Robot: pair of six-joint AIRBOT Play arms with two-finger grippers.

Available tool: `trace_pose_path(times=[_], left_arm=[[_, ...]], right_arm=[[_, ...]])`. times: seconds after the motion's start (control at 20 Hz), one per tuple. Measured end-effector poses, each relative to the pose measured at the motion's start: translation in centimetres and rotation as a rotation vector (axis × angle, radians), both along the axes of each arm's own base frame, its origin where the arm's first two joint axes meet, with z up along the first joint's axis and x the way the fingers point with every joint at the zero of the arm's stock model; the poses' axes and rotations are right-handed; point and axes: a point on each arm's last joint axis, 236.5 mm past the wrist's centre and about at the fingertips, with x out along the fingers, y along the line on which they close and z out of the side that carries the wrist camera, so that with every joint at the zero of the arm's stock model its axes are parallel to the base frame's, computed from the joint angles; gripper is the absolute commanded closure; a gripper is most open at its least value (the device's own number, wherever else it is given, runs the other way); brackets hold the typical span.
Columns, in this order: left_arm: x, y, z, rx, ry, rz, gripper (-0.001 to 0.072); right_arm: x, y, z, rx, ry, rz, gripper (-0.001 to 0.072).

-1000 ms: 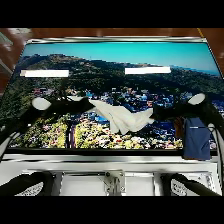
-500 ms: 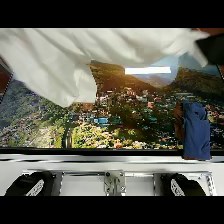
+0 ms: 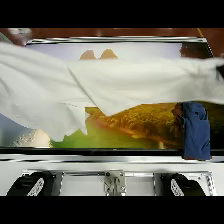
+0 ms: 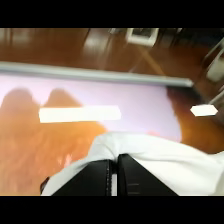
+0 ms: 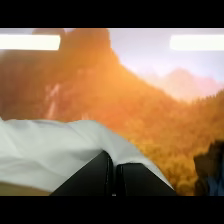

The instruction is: Fold the shirts.

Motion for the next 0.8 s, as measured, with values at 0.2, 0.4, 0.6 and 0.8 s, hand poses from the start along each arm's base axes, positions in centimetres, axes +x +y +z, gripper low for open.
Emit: trace_pose_path(times=[0.2,0.4,0.6,0.8], left_arm=[[-0.2,0.9,-5.5,0.045,0.163,0.027,0.0669],[-1.0,1.2,-9.2,0.031,0.261,0.048,0.0669],[-2.6,1.4,-8.8,0.000,0.239,0.066,0.0669],[-4.8,1.4,-5.1,-0.038,0.139,0.076,0.0669]], right_arm=[[-2.6,-1.0,-6.3,-0.040,0.299,-0.011,0.0651],[-4.2,-0.5,-10.6,0.001,0.491,-0.001,0.0651],[-4.9,0.9,-11.8,0.051,0.557,0.038,0.0651],[-5.1,2.1,-9.0,0.087,0.482,0.067,0.0652]])
